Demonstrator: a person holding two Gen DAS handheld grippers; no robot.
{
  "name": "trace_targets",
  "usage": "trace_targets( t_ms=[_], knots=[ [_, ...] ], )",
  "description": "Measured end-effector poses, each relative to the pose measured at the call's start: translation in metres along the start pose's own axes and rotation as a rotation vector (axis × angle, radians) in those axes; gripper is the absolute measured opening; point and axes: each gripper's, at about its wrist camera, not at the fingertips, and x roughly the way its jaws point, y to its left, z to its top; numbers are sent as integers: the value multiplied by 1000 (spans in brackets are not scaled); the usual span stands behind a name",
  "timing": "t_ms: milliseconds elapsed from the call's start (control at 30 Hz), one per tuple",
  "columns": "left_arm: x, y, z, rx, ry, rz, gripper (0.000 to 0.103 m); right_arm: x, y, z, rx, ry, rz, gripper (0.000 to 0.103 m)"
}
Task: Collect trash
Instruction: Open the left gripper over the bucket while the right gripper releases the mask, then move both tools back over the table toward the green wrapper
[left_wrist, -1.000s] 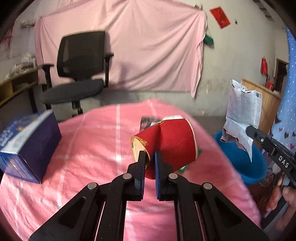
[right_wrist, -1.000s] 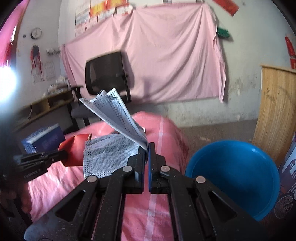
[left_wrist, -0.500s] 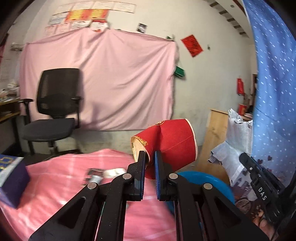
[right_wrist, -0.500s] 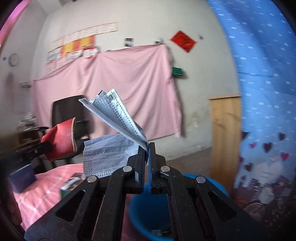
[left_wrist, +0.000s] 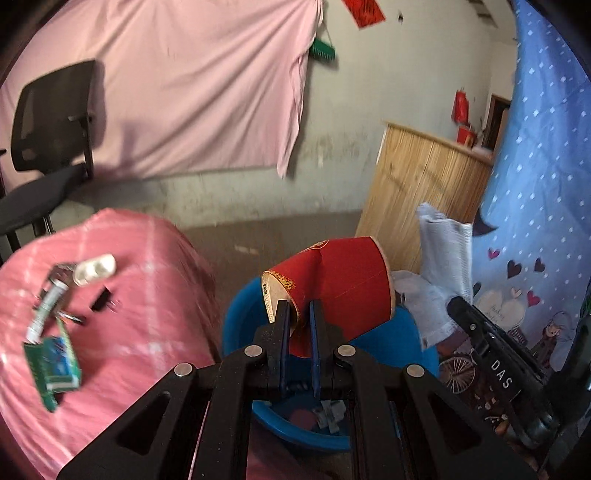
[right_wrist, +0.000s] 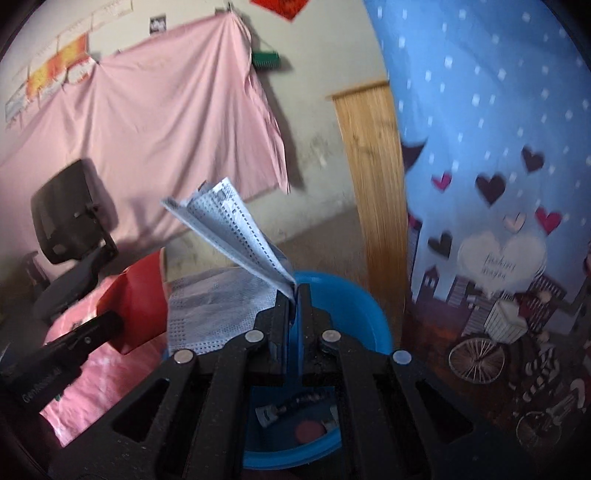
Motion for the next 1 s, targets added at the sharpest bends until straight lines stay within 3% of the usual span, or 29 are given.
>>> trace_targets(
  t_ms=[300,500,633,800,867,933,1000],
  knots=[
    [34,11,-9,-71,167,1,8,23,-3,-6,-2,95,10,26],
    [30,21,-11,-109,192,-4,23,23,-2,-6,-12,100,26,42],
    [8,34,-14,-149,135,-5,38,15,4,-3,-25,61,57,56],
    [-31,52,-21,-207,-13,18,79,-6,18,-1,-61,-48,109,80],
    [-50,60,-24,-221,-94,55,90,-14,24,0,-80,-89,122,93],
    [-69,70,-26,-235,-162,93,100,-25,30,-2,-98,-138,138,100],
    [-83,79,-27,-248,-213,128,101,-33,35,-1,-105,-178,155,103]
  ],
)
